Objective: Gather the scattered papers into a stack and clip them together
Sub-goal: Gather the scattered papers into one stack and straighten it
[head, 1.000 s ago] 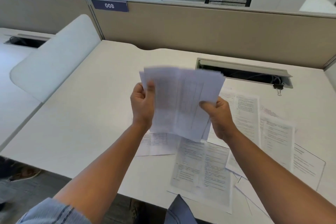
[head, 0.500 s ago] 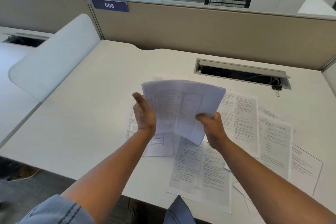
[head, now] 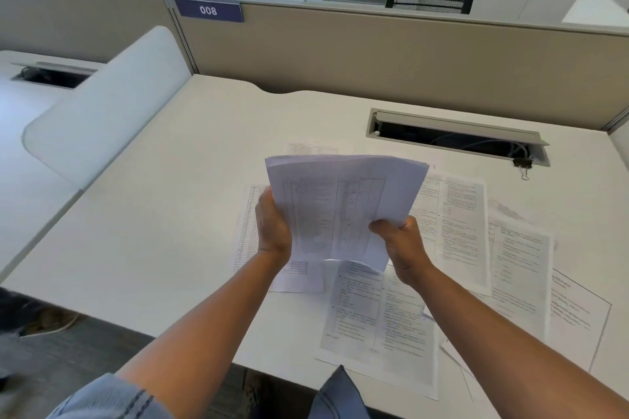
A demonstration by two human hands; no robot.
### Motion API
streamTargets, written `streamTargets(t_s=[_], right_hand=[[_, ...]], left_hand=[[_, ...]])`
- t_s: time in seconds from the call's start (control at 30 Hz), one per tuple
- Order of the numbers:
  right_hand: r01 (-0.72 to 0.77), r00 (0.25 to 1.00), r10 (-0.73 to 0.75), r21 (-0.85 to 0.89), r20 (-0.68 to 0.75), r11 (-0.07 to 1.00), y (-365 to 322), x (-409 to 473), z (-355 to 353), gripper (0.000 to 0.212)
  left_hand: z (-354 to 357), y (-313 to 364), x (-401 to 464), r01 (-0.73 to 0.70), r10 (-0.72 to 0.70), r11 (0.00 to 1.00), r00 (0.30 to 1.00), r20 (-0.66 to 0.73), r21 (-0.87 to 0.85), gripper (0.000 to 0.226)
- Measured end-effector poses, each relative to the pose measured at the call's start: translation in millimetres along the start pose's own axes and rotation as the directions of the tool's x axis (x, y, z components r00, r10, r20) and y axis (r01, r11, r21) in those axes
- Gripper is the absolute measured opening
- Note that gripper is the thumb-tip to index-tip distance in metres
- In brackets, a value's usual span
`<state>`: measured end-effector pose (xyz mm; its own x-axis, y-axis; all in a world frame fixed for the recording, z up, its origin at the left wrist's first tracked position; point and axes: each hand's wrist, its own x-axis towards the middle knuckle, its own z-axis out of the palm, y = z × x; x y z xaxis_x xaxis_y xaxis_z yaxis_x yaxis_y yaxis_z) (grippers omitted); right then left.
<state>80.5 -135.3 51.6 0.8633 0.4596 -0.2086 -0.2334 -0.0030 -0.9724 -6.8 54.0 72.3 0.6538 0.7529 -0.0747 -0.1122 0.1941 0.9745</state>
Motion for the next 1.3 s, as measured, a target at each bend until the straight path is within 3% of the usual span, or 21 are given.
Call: streamTargets(t_s=[0.2,0.37,0.53,0.7,0.8,0.87,0.97,1.1,1.3], right_hand=[[-0.046,0.999,0.046,-0.005,-0.002,0.999,10,-2,0,0.033],[-0.049,0.999,0.049,-0.017,0.002,0.999,12,-3,-1,0.032],[-0.035,0.999,0.035,-0.032,0.001,0.999,6,-1,-3,0.043],[-0.097,0.995,0.096,-0.083,-0.016,0.992,-3,8,-8,0.021],[-0.135,0.990,0.132,-0.078,-0.049,0.988,-3,15,-12,0.017],[-0.172,0.983,0.167,-0.059,-0.081,0.983,-1,19,-17,0.019],[-0.229,0.972,0.227,-0.024,-0.059,0.973,2,21,-27,0.023],[-0.252,0.968,0.252,0.046,0.006,0.967,17,22,-39,0.033],[-0.305,0.950,0.307,0.052,-0.063,0.951,39,23,-44,0.018]], left_hand=[[-5,-9,0,0.007,-0.006,1.000,0.998,0.059,-0.016,0.031],[0,-3,-7,0.101,-0.095,0.993,0.991,0.094,-0.061,0.068],[-4,-11,-5,0.150,-0.148,0.988,0.988,0.053,-0.036,0.076],[-9,-13,0,0.144,-0.160,0.981,0.979,0.123,0.131,0.099],[-12,-11,5,0.195,-0.276,0.916,0.941,0.197,0.350,0.065],[-16,-17,8,0.295,-0.405,0.885,0.870,0.282,0.362,0.043],[-17,-30,8,0.408,-0.509,0.854,0.781,0.360,0.323,0.043],[-12,-37,11,0.487,-0.566,0.812,0.791,0.231,0.321,0.040],[-6,-48,20,0.534,-0.624,0.761,0.757,0.192,0.368,0.035]])
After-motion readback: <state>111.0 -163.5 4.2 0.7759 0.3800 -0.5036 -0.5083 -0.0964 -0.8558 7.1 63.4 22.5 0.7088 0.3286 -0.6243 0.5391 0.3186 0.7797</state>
